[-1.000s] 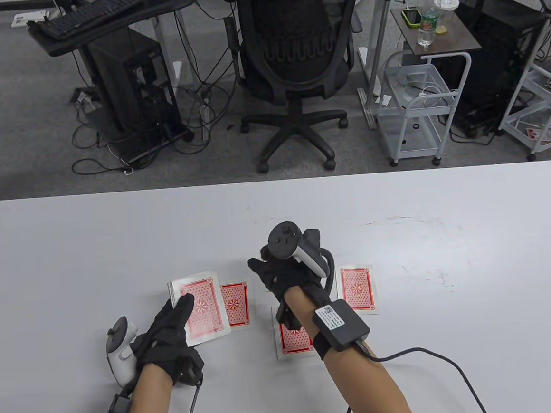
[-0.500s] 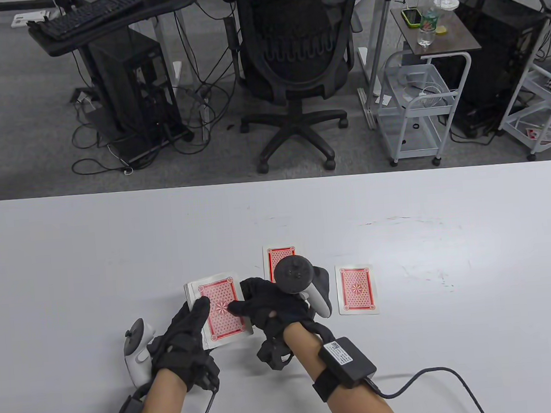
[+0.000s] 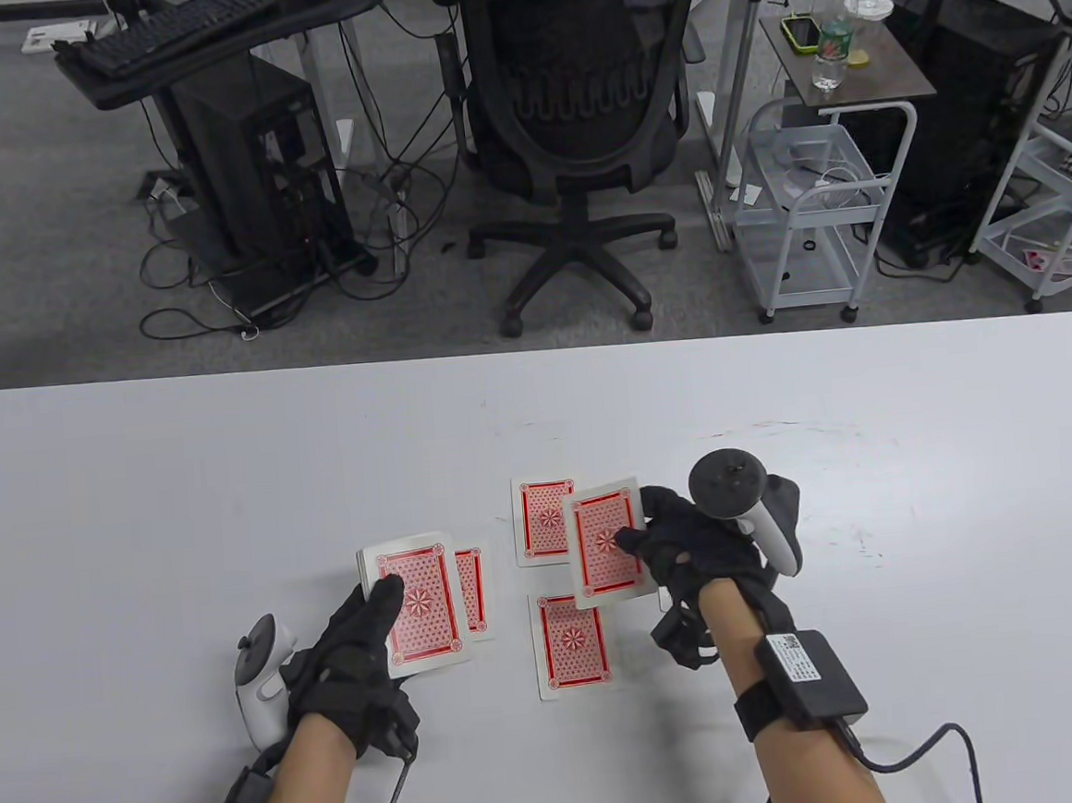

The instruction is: Four-player card dealing with fan arrangement

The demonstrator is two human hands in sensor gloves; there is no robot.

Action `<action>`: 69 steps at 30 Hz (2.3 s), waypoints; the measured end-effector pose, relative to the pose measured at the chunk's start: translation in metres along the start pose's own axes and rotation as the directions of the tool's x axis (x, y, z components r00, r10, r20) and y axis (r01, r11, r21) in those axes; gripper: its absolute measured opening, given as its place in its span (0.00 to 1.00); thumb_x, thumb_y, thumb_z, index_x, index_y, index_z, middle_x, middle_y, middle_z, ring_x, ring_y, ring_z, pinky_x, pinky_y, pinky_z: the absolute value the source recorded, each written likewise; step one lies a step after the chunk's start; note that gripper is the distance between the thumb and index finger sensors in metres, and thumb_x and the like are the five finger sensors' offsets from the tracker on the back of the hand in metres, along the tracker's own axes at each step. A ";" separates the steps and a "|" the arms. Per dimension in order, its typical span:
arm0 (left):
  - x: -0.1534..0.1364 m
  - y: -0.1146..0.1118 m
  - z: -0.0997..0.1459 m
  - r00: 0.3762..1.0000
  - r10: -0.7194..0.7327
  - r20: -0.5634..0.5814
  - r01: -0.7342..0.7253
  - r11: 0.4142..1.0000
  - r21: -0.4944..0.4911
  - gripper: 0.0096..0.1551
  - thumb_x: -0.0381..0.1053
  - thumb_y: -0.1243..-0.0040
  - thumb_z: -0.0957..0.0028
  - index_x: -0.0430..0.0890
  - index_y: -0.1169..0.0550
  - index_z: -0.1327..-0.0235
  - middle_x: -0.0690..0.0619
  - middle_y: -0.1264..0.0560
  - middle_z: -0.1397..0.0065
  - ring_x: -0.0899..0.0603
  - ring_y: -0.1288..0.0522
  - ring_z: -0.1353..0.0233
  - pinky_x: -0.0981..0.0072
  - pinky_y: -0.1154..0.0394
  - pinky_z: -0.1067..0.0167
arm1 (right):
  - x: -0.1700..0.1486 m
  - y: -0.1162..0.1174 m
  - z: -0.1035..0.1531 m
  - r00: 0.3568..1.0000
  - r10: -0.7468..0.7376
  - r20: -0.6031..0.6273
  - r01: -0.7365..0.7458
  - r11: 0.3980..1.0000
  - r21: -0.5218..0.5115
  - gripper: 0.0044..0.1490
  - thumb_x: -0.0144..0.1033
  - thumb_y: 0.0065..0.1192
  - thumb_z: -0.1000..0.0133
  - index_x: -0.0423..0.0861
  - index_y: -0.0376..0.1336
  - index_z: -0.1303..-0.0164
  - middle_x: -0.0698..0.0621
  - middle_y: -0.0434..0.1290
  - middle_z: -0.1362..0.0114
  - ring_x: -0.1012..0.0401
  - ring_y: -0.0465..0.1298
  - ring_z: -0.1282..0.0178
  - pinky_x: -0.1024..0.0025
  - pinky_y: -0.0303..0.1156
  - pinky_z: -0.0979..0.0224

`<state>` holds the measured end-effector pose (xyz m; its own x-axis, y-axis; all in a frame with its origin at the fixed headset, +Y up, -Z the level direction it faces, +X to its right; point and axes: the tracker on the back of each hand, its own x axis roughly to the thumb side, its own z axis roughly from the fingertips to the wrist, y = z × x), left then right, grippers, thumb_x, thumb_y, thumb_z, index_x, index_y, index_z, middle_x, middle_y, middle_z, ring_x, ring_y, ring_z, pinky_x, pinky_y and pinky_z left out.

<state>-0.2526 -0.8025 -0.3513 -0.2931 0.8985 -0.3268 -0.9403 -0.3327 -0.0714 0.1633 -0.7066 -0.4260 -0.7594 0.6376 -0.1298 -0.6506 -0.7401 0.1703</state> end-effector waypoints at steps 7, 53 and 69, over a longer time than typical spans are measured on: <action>0.001 0.001 0.001 0.999 -0.032 -0.010 0.032 0.999 0.008 0.29 0.63 0.36 0.45 0.56 0.28 0.32 0.58 0.21 0.32 0.42 0.15 0.39 0.52 0.15 0.47 | -0.040 0.003 -0.015 0.870 0.435 -0.232 -0.457 0.888 -0.047 0.47 0.42 0.74 0.46 0.37 0.55 0.23 0.51 0.75 0.44 0.62 0.82 0.66 0.46 0.72 0.41; -0.004 -0.012 0.008 0.995 -0.097 -0.028 0.098 0.995 0.011 0.29 0.63 0.36 0.47 0.56 0.27 0.33 0.58 0.20 0.34 0.43 0.14 0.39 0.53 0.14 0.49 | 0.025 0.078 0.043 0.990 -0.005 0.140 -0.005 0.997 0.073 0.49 0.40 0.73 0.45 0.32 0.52 0.23 0.51 0.75 0.44 0.63 0.83 0.69 0.48 0.74 0.45; -0.004 -0.016 0.008 0.993 -0.113 -0.018 0.113 0.994 -0.005 0.29 0.63 0.35 0.47 0.56 0.27 0.34 0.58 0.20 0.34 0.43 0.14 0.40 0.53 0.14 0.49 | 0.051 0.094 0.048 0.883 0.460 0.093 -0.458 0.888 -0.044 0.47 0.54 0.65 0.41 0.36 0.54 0.22 0.51 0.75 0.42 0.63 0.82 0.64 0.48 0.73 0.41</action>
<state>-0.2382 -0.7984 -0.3411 -0.1821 0.9249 -0.3337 -0.9664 -0.2309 -0.1126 0.0646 -0.7334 -0.3701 -0.9687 0.2424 0.0542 -0.2305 -0.9586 0.1674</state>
